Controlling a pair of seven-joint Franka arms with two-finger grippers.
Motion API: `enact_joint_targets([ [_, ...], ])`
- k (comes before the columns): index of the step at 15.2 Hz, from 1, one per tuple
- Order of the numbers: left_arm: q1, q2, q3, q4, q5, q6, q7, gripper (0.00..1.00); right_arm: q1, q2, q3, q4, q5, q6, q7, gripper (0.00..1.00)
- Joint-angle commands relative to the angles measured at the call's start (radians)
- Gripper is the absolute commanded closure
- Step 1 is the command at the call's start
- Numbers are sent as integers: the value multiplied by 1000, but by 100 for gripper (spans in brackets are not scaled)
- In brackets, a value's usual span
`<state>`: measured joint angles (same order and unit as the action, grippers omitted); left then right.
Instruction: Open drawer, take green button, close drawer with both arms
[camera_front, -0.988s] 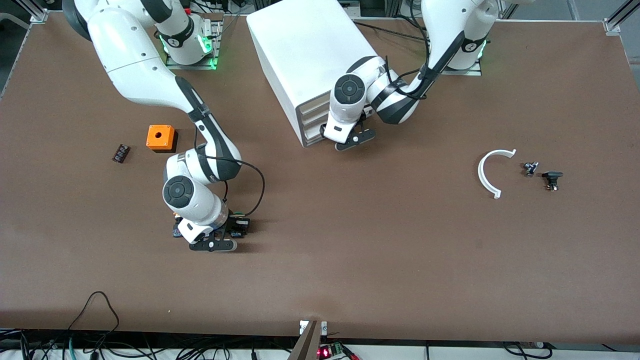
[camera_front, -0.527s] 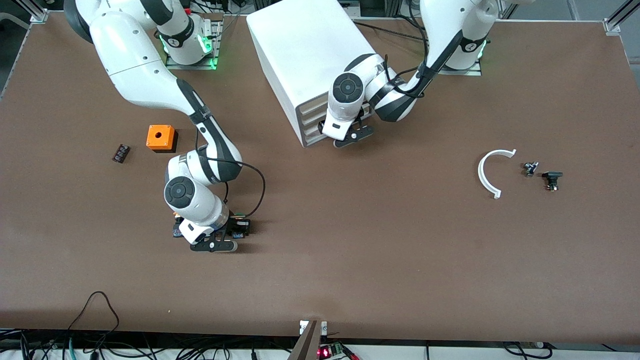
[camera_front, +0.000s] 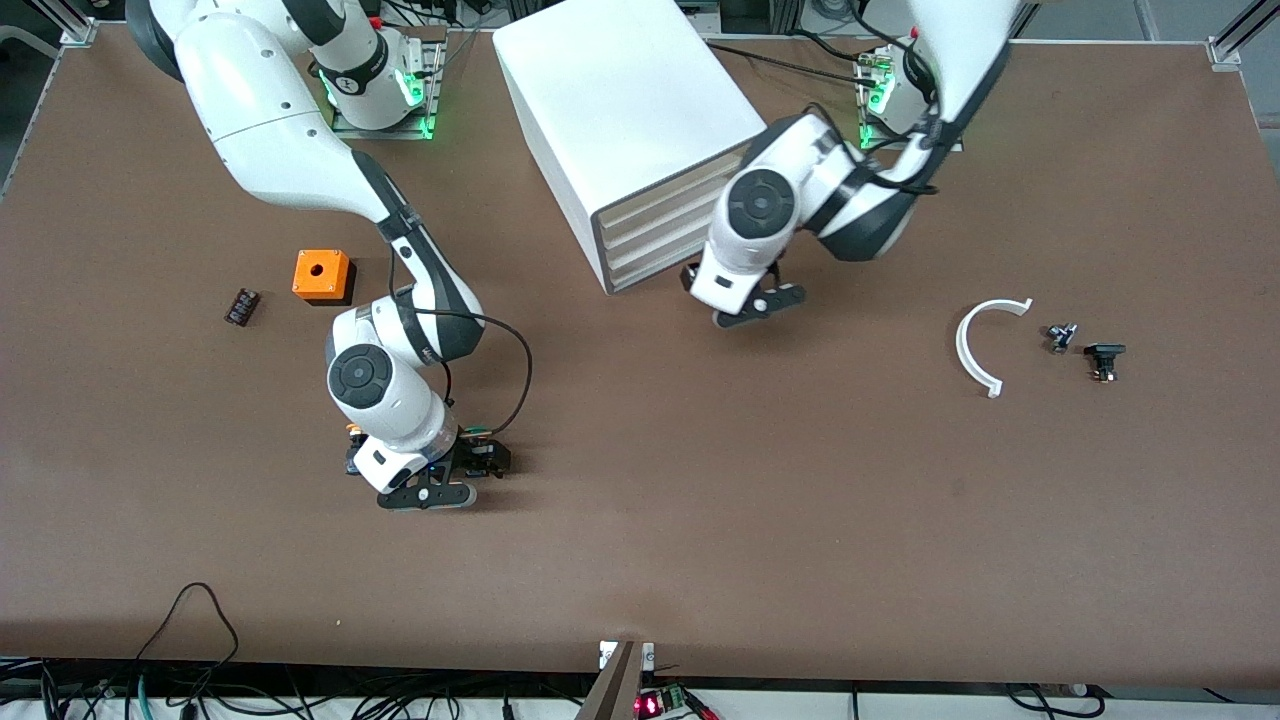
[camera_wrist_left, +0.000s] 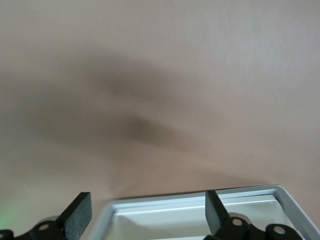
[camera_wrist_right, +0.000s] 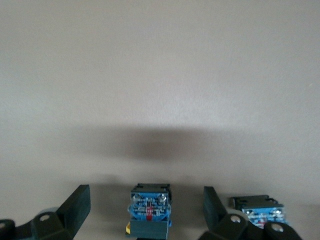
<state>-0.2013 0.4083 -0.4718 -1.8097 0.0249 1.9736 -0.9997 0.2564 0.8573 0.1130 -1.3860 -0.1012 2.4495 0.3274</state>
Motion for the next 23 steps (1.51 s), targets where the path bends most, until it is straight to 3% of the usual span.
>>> enact_joint_targets([
  [1,100,-51,-4,87,-13,-135,189,0,-9,-55,7,-11,-21,-27,8,0],
  [5,223,-100,-1,170,-11,-211,410,0,-6,-130,7,-14,-21,-105,12,0],
  [9,279,-112,1,323,133,-356,600,0,-5,-240,8,-24,-21,-242,22,0],
  [11,298,-150,30,351,142,-371,717,0,-6,-291,10,-30,-15,-329,25,0],
  [16,275,-284,304,285,-12,-343,1079,0,-19,-420,8,-40,-15,-495,28,0],
  [20,241,-446,424,58,-56,-110,1217,0,-120,-587,60,-177,-15,-504,18,0],
  [23,186,-471,508,3,-68,-88,1204,0,-160,-707,70,-270,-15,-506,6,0],
])
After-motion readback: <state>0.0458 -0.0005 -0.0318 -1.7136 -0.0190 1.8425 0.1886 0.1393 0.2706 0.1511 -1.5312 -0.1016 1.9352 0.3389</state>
